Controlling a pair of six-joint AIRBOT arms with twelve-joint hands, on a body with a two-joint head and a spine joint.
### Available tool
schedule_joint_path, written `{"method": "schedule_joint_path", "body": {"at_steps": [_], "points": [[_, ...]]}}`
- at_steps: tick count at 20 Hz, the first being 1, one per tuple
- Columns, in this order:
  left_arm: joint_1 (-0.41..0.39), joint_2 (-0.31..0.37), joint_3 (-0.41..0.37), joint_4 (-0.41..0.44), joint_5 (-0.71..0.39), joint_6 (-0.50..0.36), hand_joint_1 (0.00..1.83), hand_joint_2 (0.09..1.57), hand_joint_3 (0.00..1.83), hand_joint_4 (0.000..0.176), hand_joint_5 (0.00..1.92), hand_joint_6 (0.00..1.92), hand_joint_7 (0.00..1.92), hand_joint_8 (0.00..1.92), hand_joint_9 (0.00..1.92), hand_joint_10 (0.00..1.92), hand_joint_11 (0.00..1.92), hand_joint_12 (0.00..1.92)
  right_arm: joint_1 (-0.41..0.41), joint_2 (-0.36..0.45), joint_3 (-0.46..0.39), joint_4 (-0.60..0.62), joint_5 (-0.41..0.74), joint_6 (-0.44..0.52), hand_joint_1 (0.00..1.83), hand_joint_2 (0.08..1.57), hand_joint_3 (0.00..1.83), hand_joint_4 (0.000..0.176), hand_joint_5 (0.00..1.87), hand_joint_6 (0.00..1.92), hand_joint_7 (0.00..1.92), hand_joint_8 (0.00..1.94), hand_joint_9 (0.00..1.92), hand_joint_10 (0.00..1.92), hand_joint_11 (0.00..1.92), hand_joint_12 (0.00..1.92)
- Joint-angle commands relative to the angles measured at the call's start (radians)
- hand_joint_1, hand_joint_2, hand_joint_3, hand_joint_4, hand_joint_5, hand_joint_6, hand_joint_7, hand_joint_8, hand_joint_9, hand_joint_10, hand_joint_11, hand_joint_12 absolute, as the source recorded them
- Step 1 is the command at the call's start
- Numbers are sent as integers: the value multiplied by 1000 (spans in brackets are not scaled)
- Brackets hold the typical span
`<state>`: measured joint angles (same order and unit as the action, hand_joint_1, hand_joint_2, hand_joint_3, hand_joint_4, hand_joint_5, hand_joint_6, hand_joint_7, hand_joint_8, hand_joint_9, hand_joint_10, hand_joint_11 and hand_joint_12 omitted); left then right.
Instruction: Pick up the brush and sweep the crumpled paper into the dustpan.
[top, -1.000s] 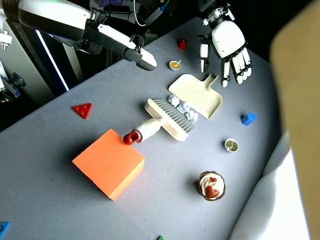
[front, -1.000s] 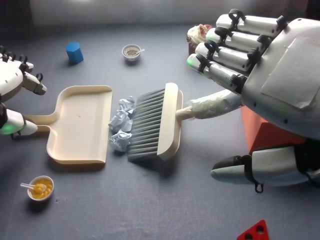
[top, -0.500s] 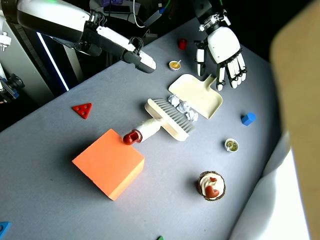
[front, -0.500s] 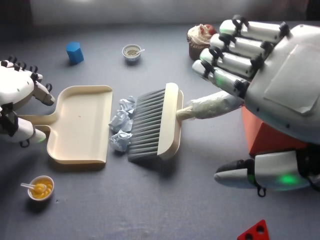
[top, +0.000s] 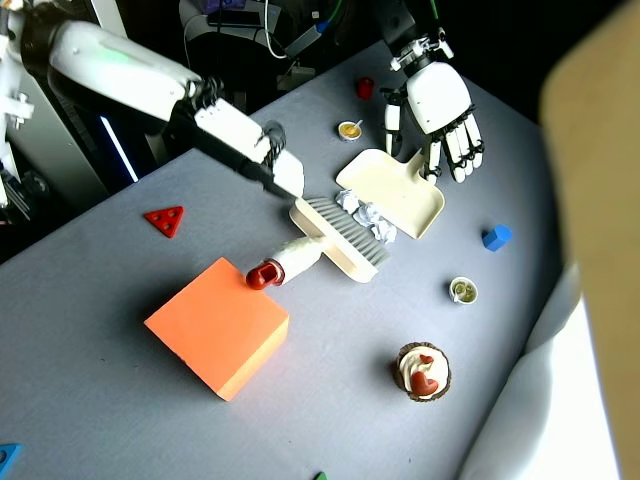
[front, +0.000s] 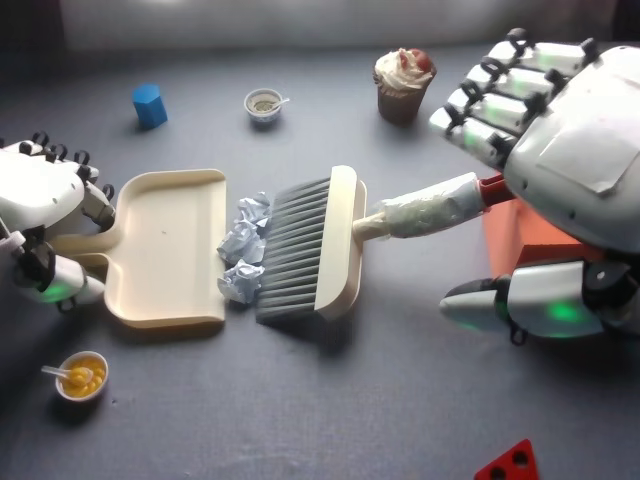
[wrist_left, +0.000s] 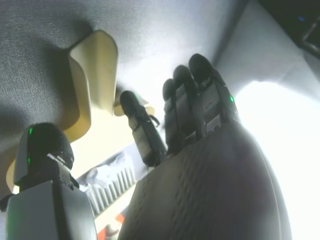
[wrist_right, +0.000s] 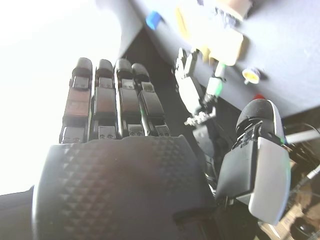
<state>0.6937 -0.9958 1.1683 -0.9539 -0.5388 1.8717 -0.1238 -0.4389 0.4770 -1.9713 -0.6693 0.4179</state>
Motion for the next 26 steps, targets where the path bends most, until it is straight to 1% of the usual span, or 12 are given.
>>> {"method": "schedule_joint_path", "body": {"at_steps": [1, 2, 3, 4, 5, 12, 15, 16, 18, 20, 23, 26], "points": [[3, -2, 1, 17, -91, 6, 832, 1034, 1, 111, 710, 11, 314, 7, 278, 6, 119, 418, 13, 3, -3, -60, -50, -3, 0, 937, 1, 0, 160, 0, 168, 0, 164, 0, 169, 8], [4, -5, 1, 16, -91, 6, 886, 1052, 7, 86, 766, 22, 323, 4, 282, 4, 120, 421, 12, 1, -2, -53, -50, -3, 0, 939, 2, 0, 151, 0, 161, 0, 159, 0, 169, 8], [7, -9, 1, 15, -91, 6, 1028, 1082, 6, 90, 971, 722, 376, 21, 322, 15, 164, 422, 9, -4, 1, -50, -50, -3, 0, 937, 1, 0, 177, 10, 177, 6, 175, 7, 180, 12], [8, -10, 1, 13, -92, 6, 1064, 1106, 2, 44, 982, 919, 433, 15, 369, 13, 208, 419, 7, -9, 5, -46, -52, -3, 0, 935, 0, 0, 176, 9, 179, 7, 179, 8, 185, 14], [8, -12, 0, 12, -94, 6, 1098, 1113, 1, 0, 988, 954, 460, 13, 375, 7, 200, 407, 4, -17, 9, -39, -57, -3, 0, 935, 0, 0, 171, 6, 174, 4, 178, 6, 184, 13], [7, -17, 8, 23, -96, 6, 1134, 1108, 0, 0, 1007, 933, 456, 2, 389, 6, 267, 416, -15, -93, 62, -27, -143, -3, 0, 946, 4, 0, 166, 7, 169, 7, 170, 8, 181, 11], [2, -17, 17, 27, -93, 6, 1128, 1101, 0, 0, 1023, 908, 484, 3, 409, 2, 215, 404, -72, -158, 90, -27, -236, -3, 0, 959, 9, 0, 155, 1, 161, 2, 161, 3, 168, 5], [-5, -20, 25, 33, -83, 6, 1115, 1095, 0, 0, 1035, 891, 498, 5, 415, 2, 217, 398, -98, -192, 105, -28, -289, -3, 319, 1010, 17, 0, 134, 3, 151, 3, 155, 4, 184, 11], [-25, -29, 43, 46, -60, 6, 1113, 1095, 0, 0, 1036, 888, 493, 2, 409, 0, 220, 397, -138, -247, 127, -33, -379, -3, 462, 1015, 12, 0, 85, 1, 112, 0, 118, 1, 156, 3], [-51, -36, 66, 68, -25, 7, 1103, 1106, 0, 0, 1011, 931, 483, 4, 410, 6, 223, 383, -174, -305, 149, -87, -488, 5, 837, 1021, 8, 0, 80, 11, 91, 7, 110, 6, 157, 4], [-97, -45, 94, 90, 22, 32, 1114, 1102, 0, 0, 1020, 915, 472, 1, 408, 1, 202, 358, -199, -367, 185, -167, -597, 61, 989, 1084, 9, 0, 106, 1, 107, 0, 122, 0, 160, 7], [-126, -49, 112, 101, 41, 44, 1122, 1090, 0, 0, 1047, 870, 489, 5, 425, 4, 256, 384, -188, -402, 199, -173, -613, 66, 1103, 959, 0, 0, 144, 4, 144, 0, 140, 0, 169, 12]]}}
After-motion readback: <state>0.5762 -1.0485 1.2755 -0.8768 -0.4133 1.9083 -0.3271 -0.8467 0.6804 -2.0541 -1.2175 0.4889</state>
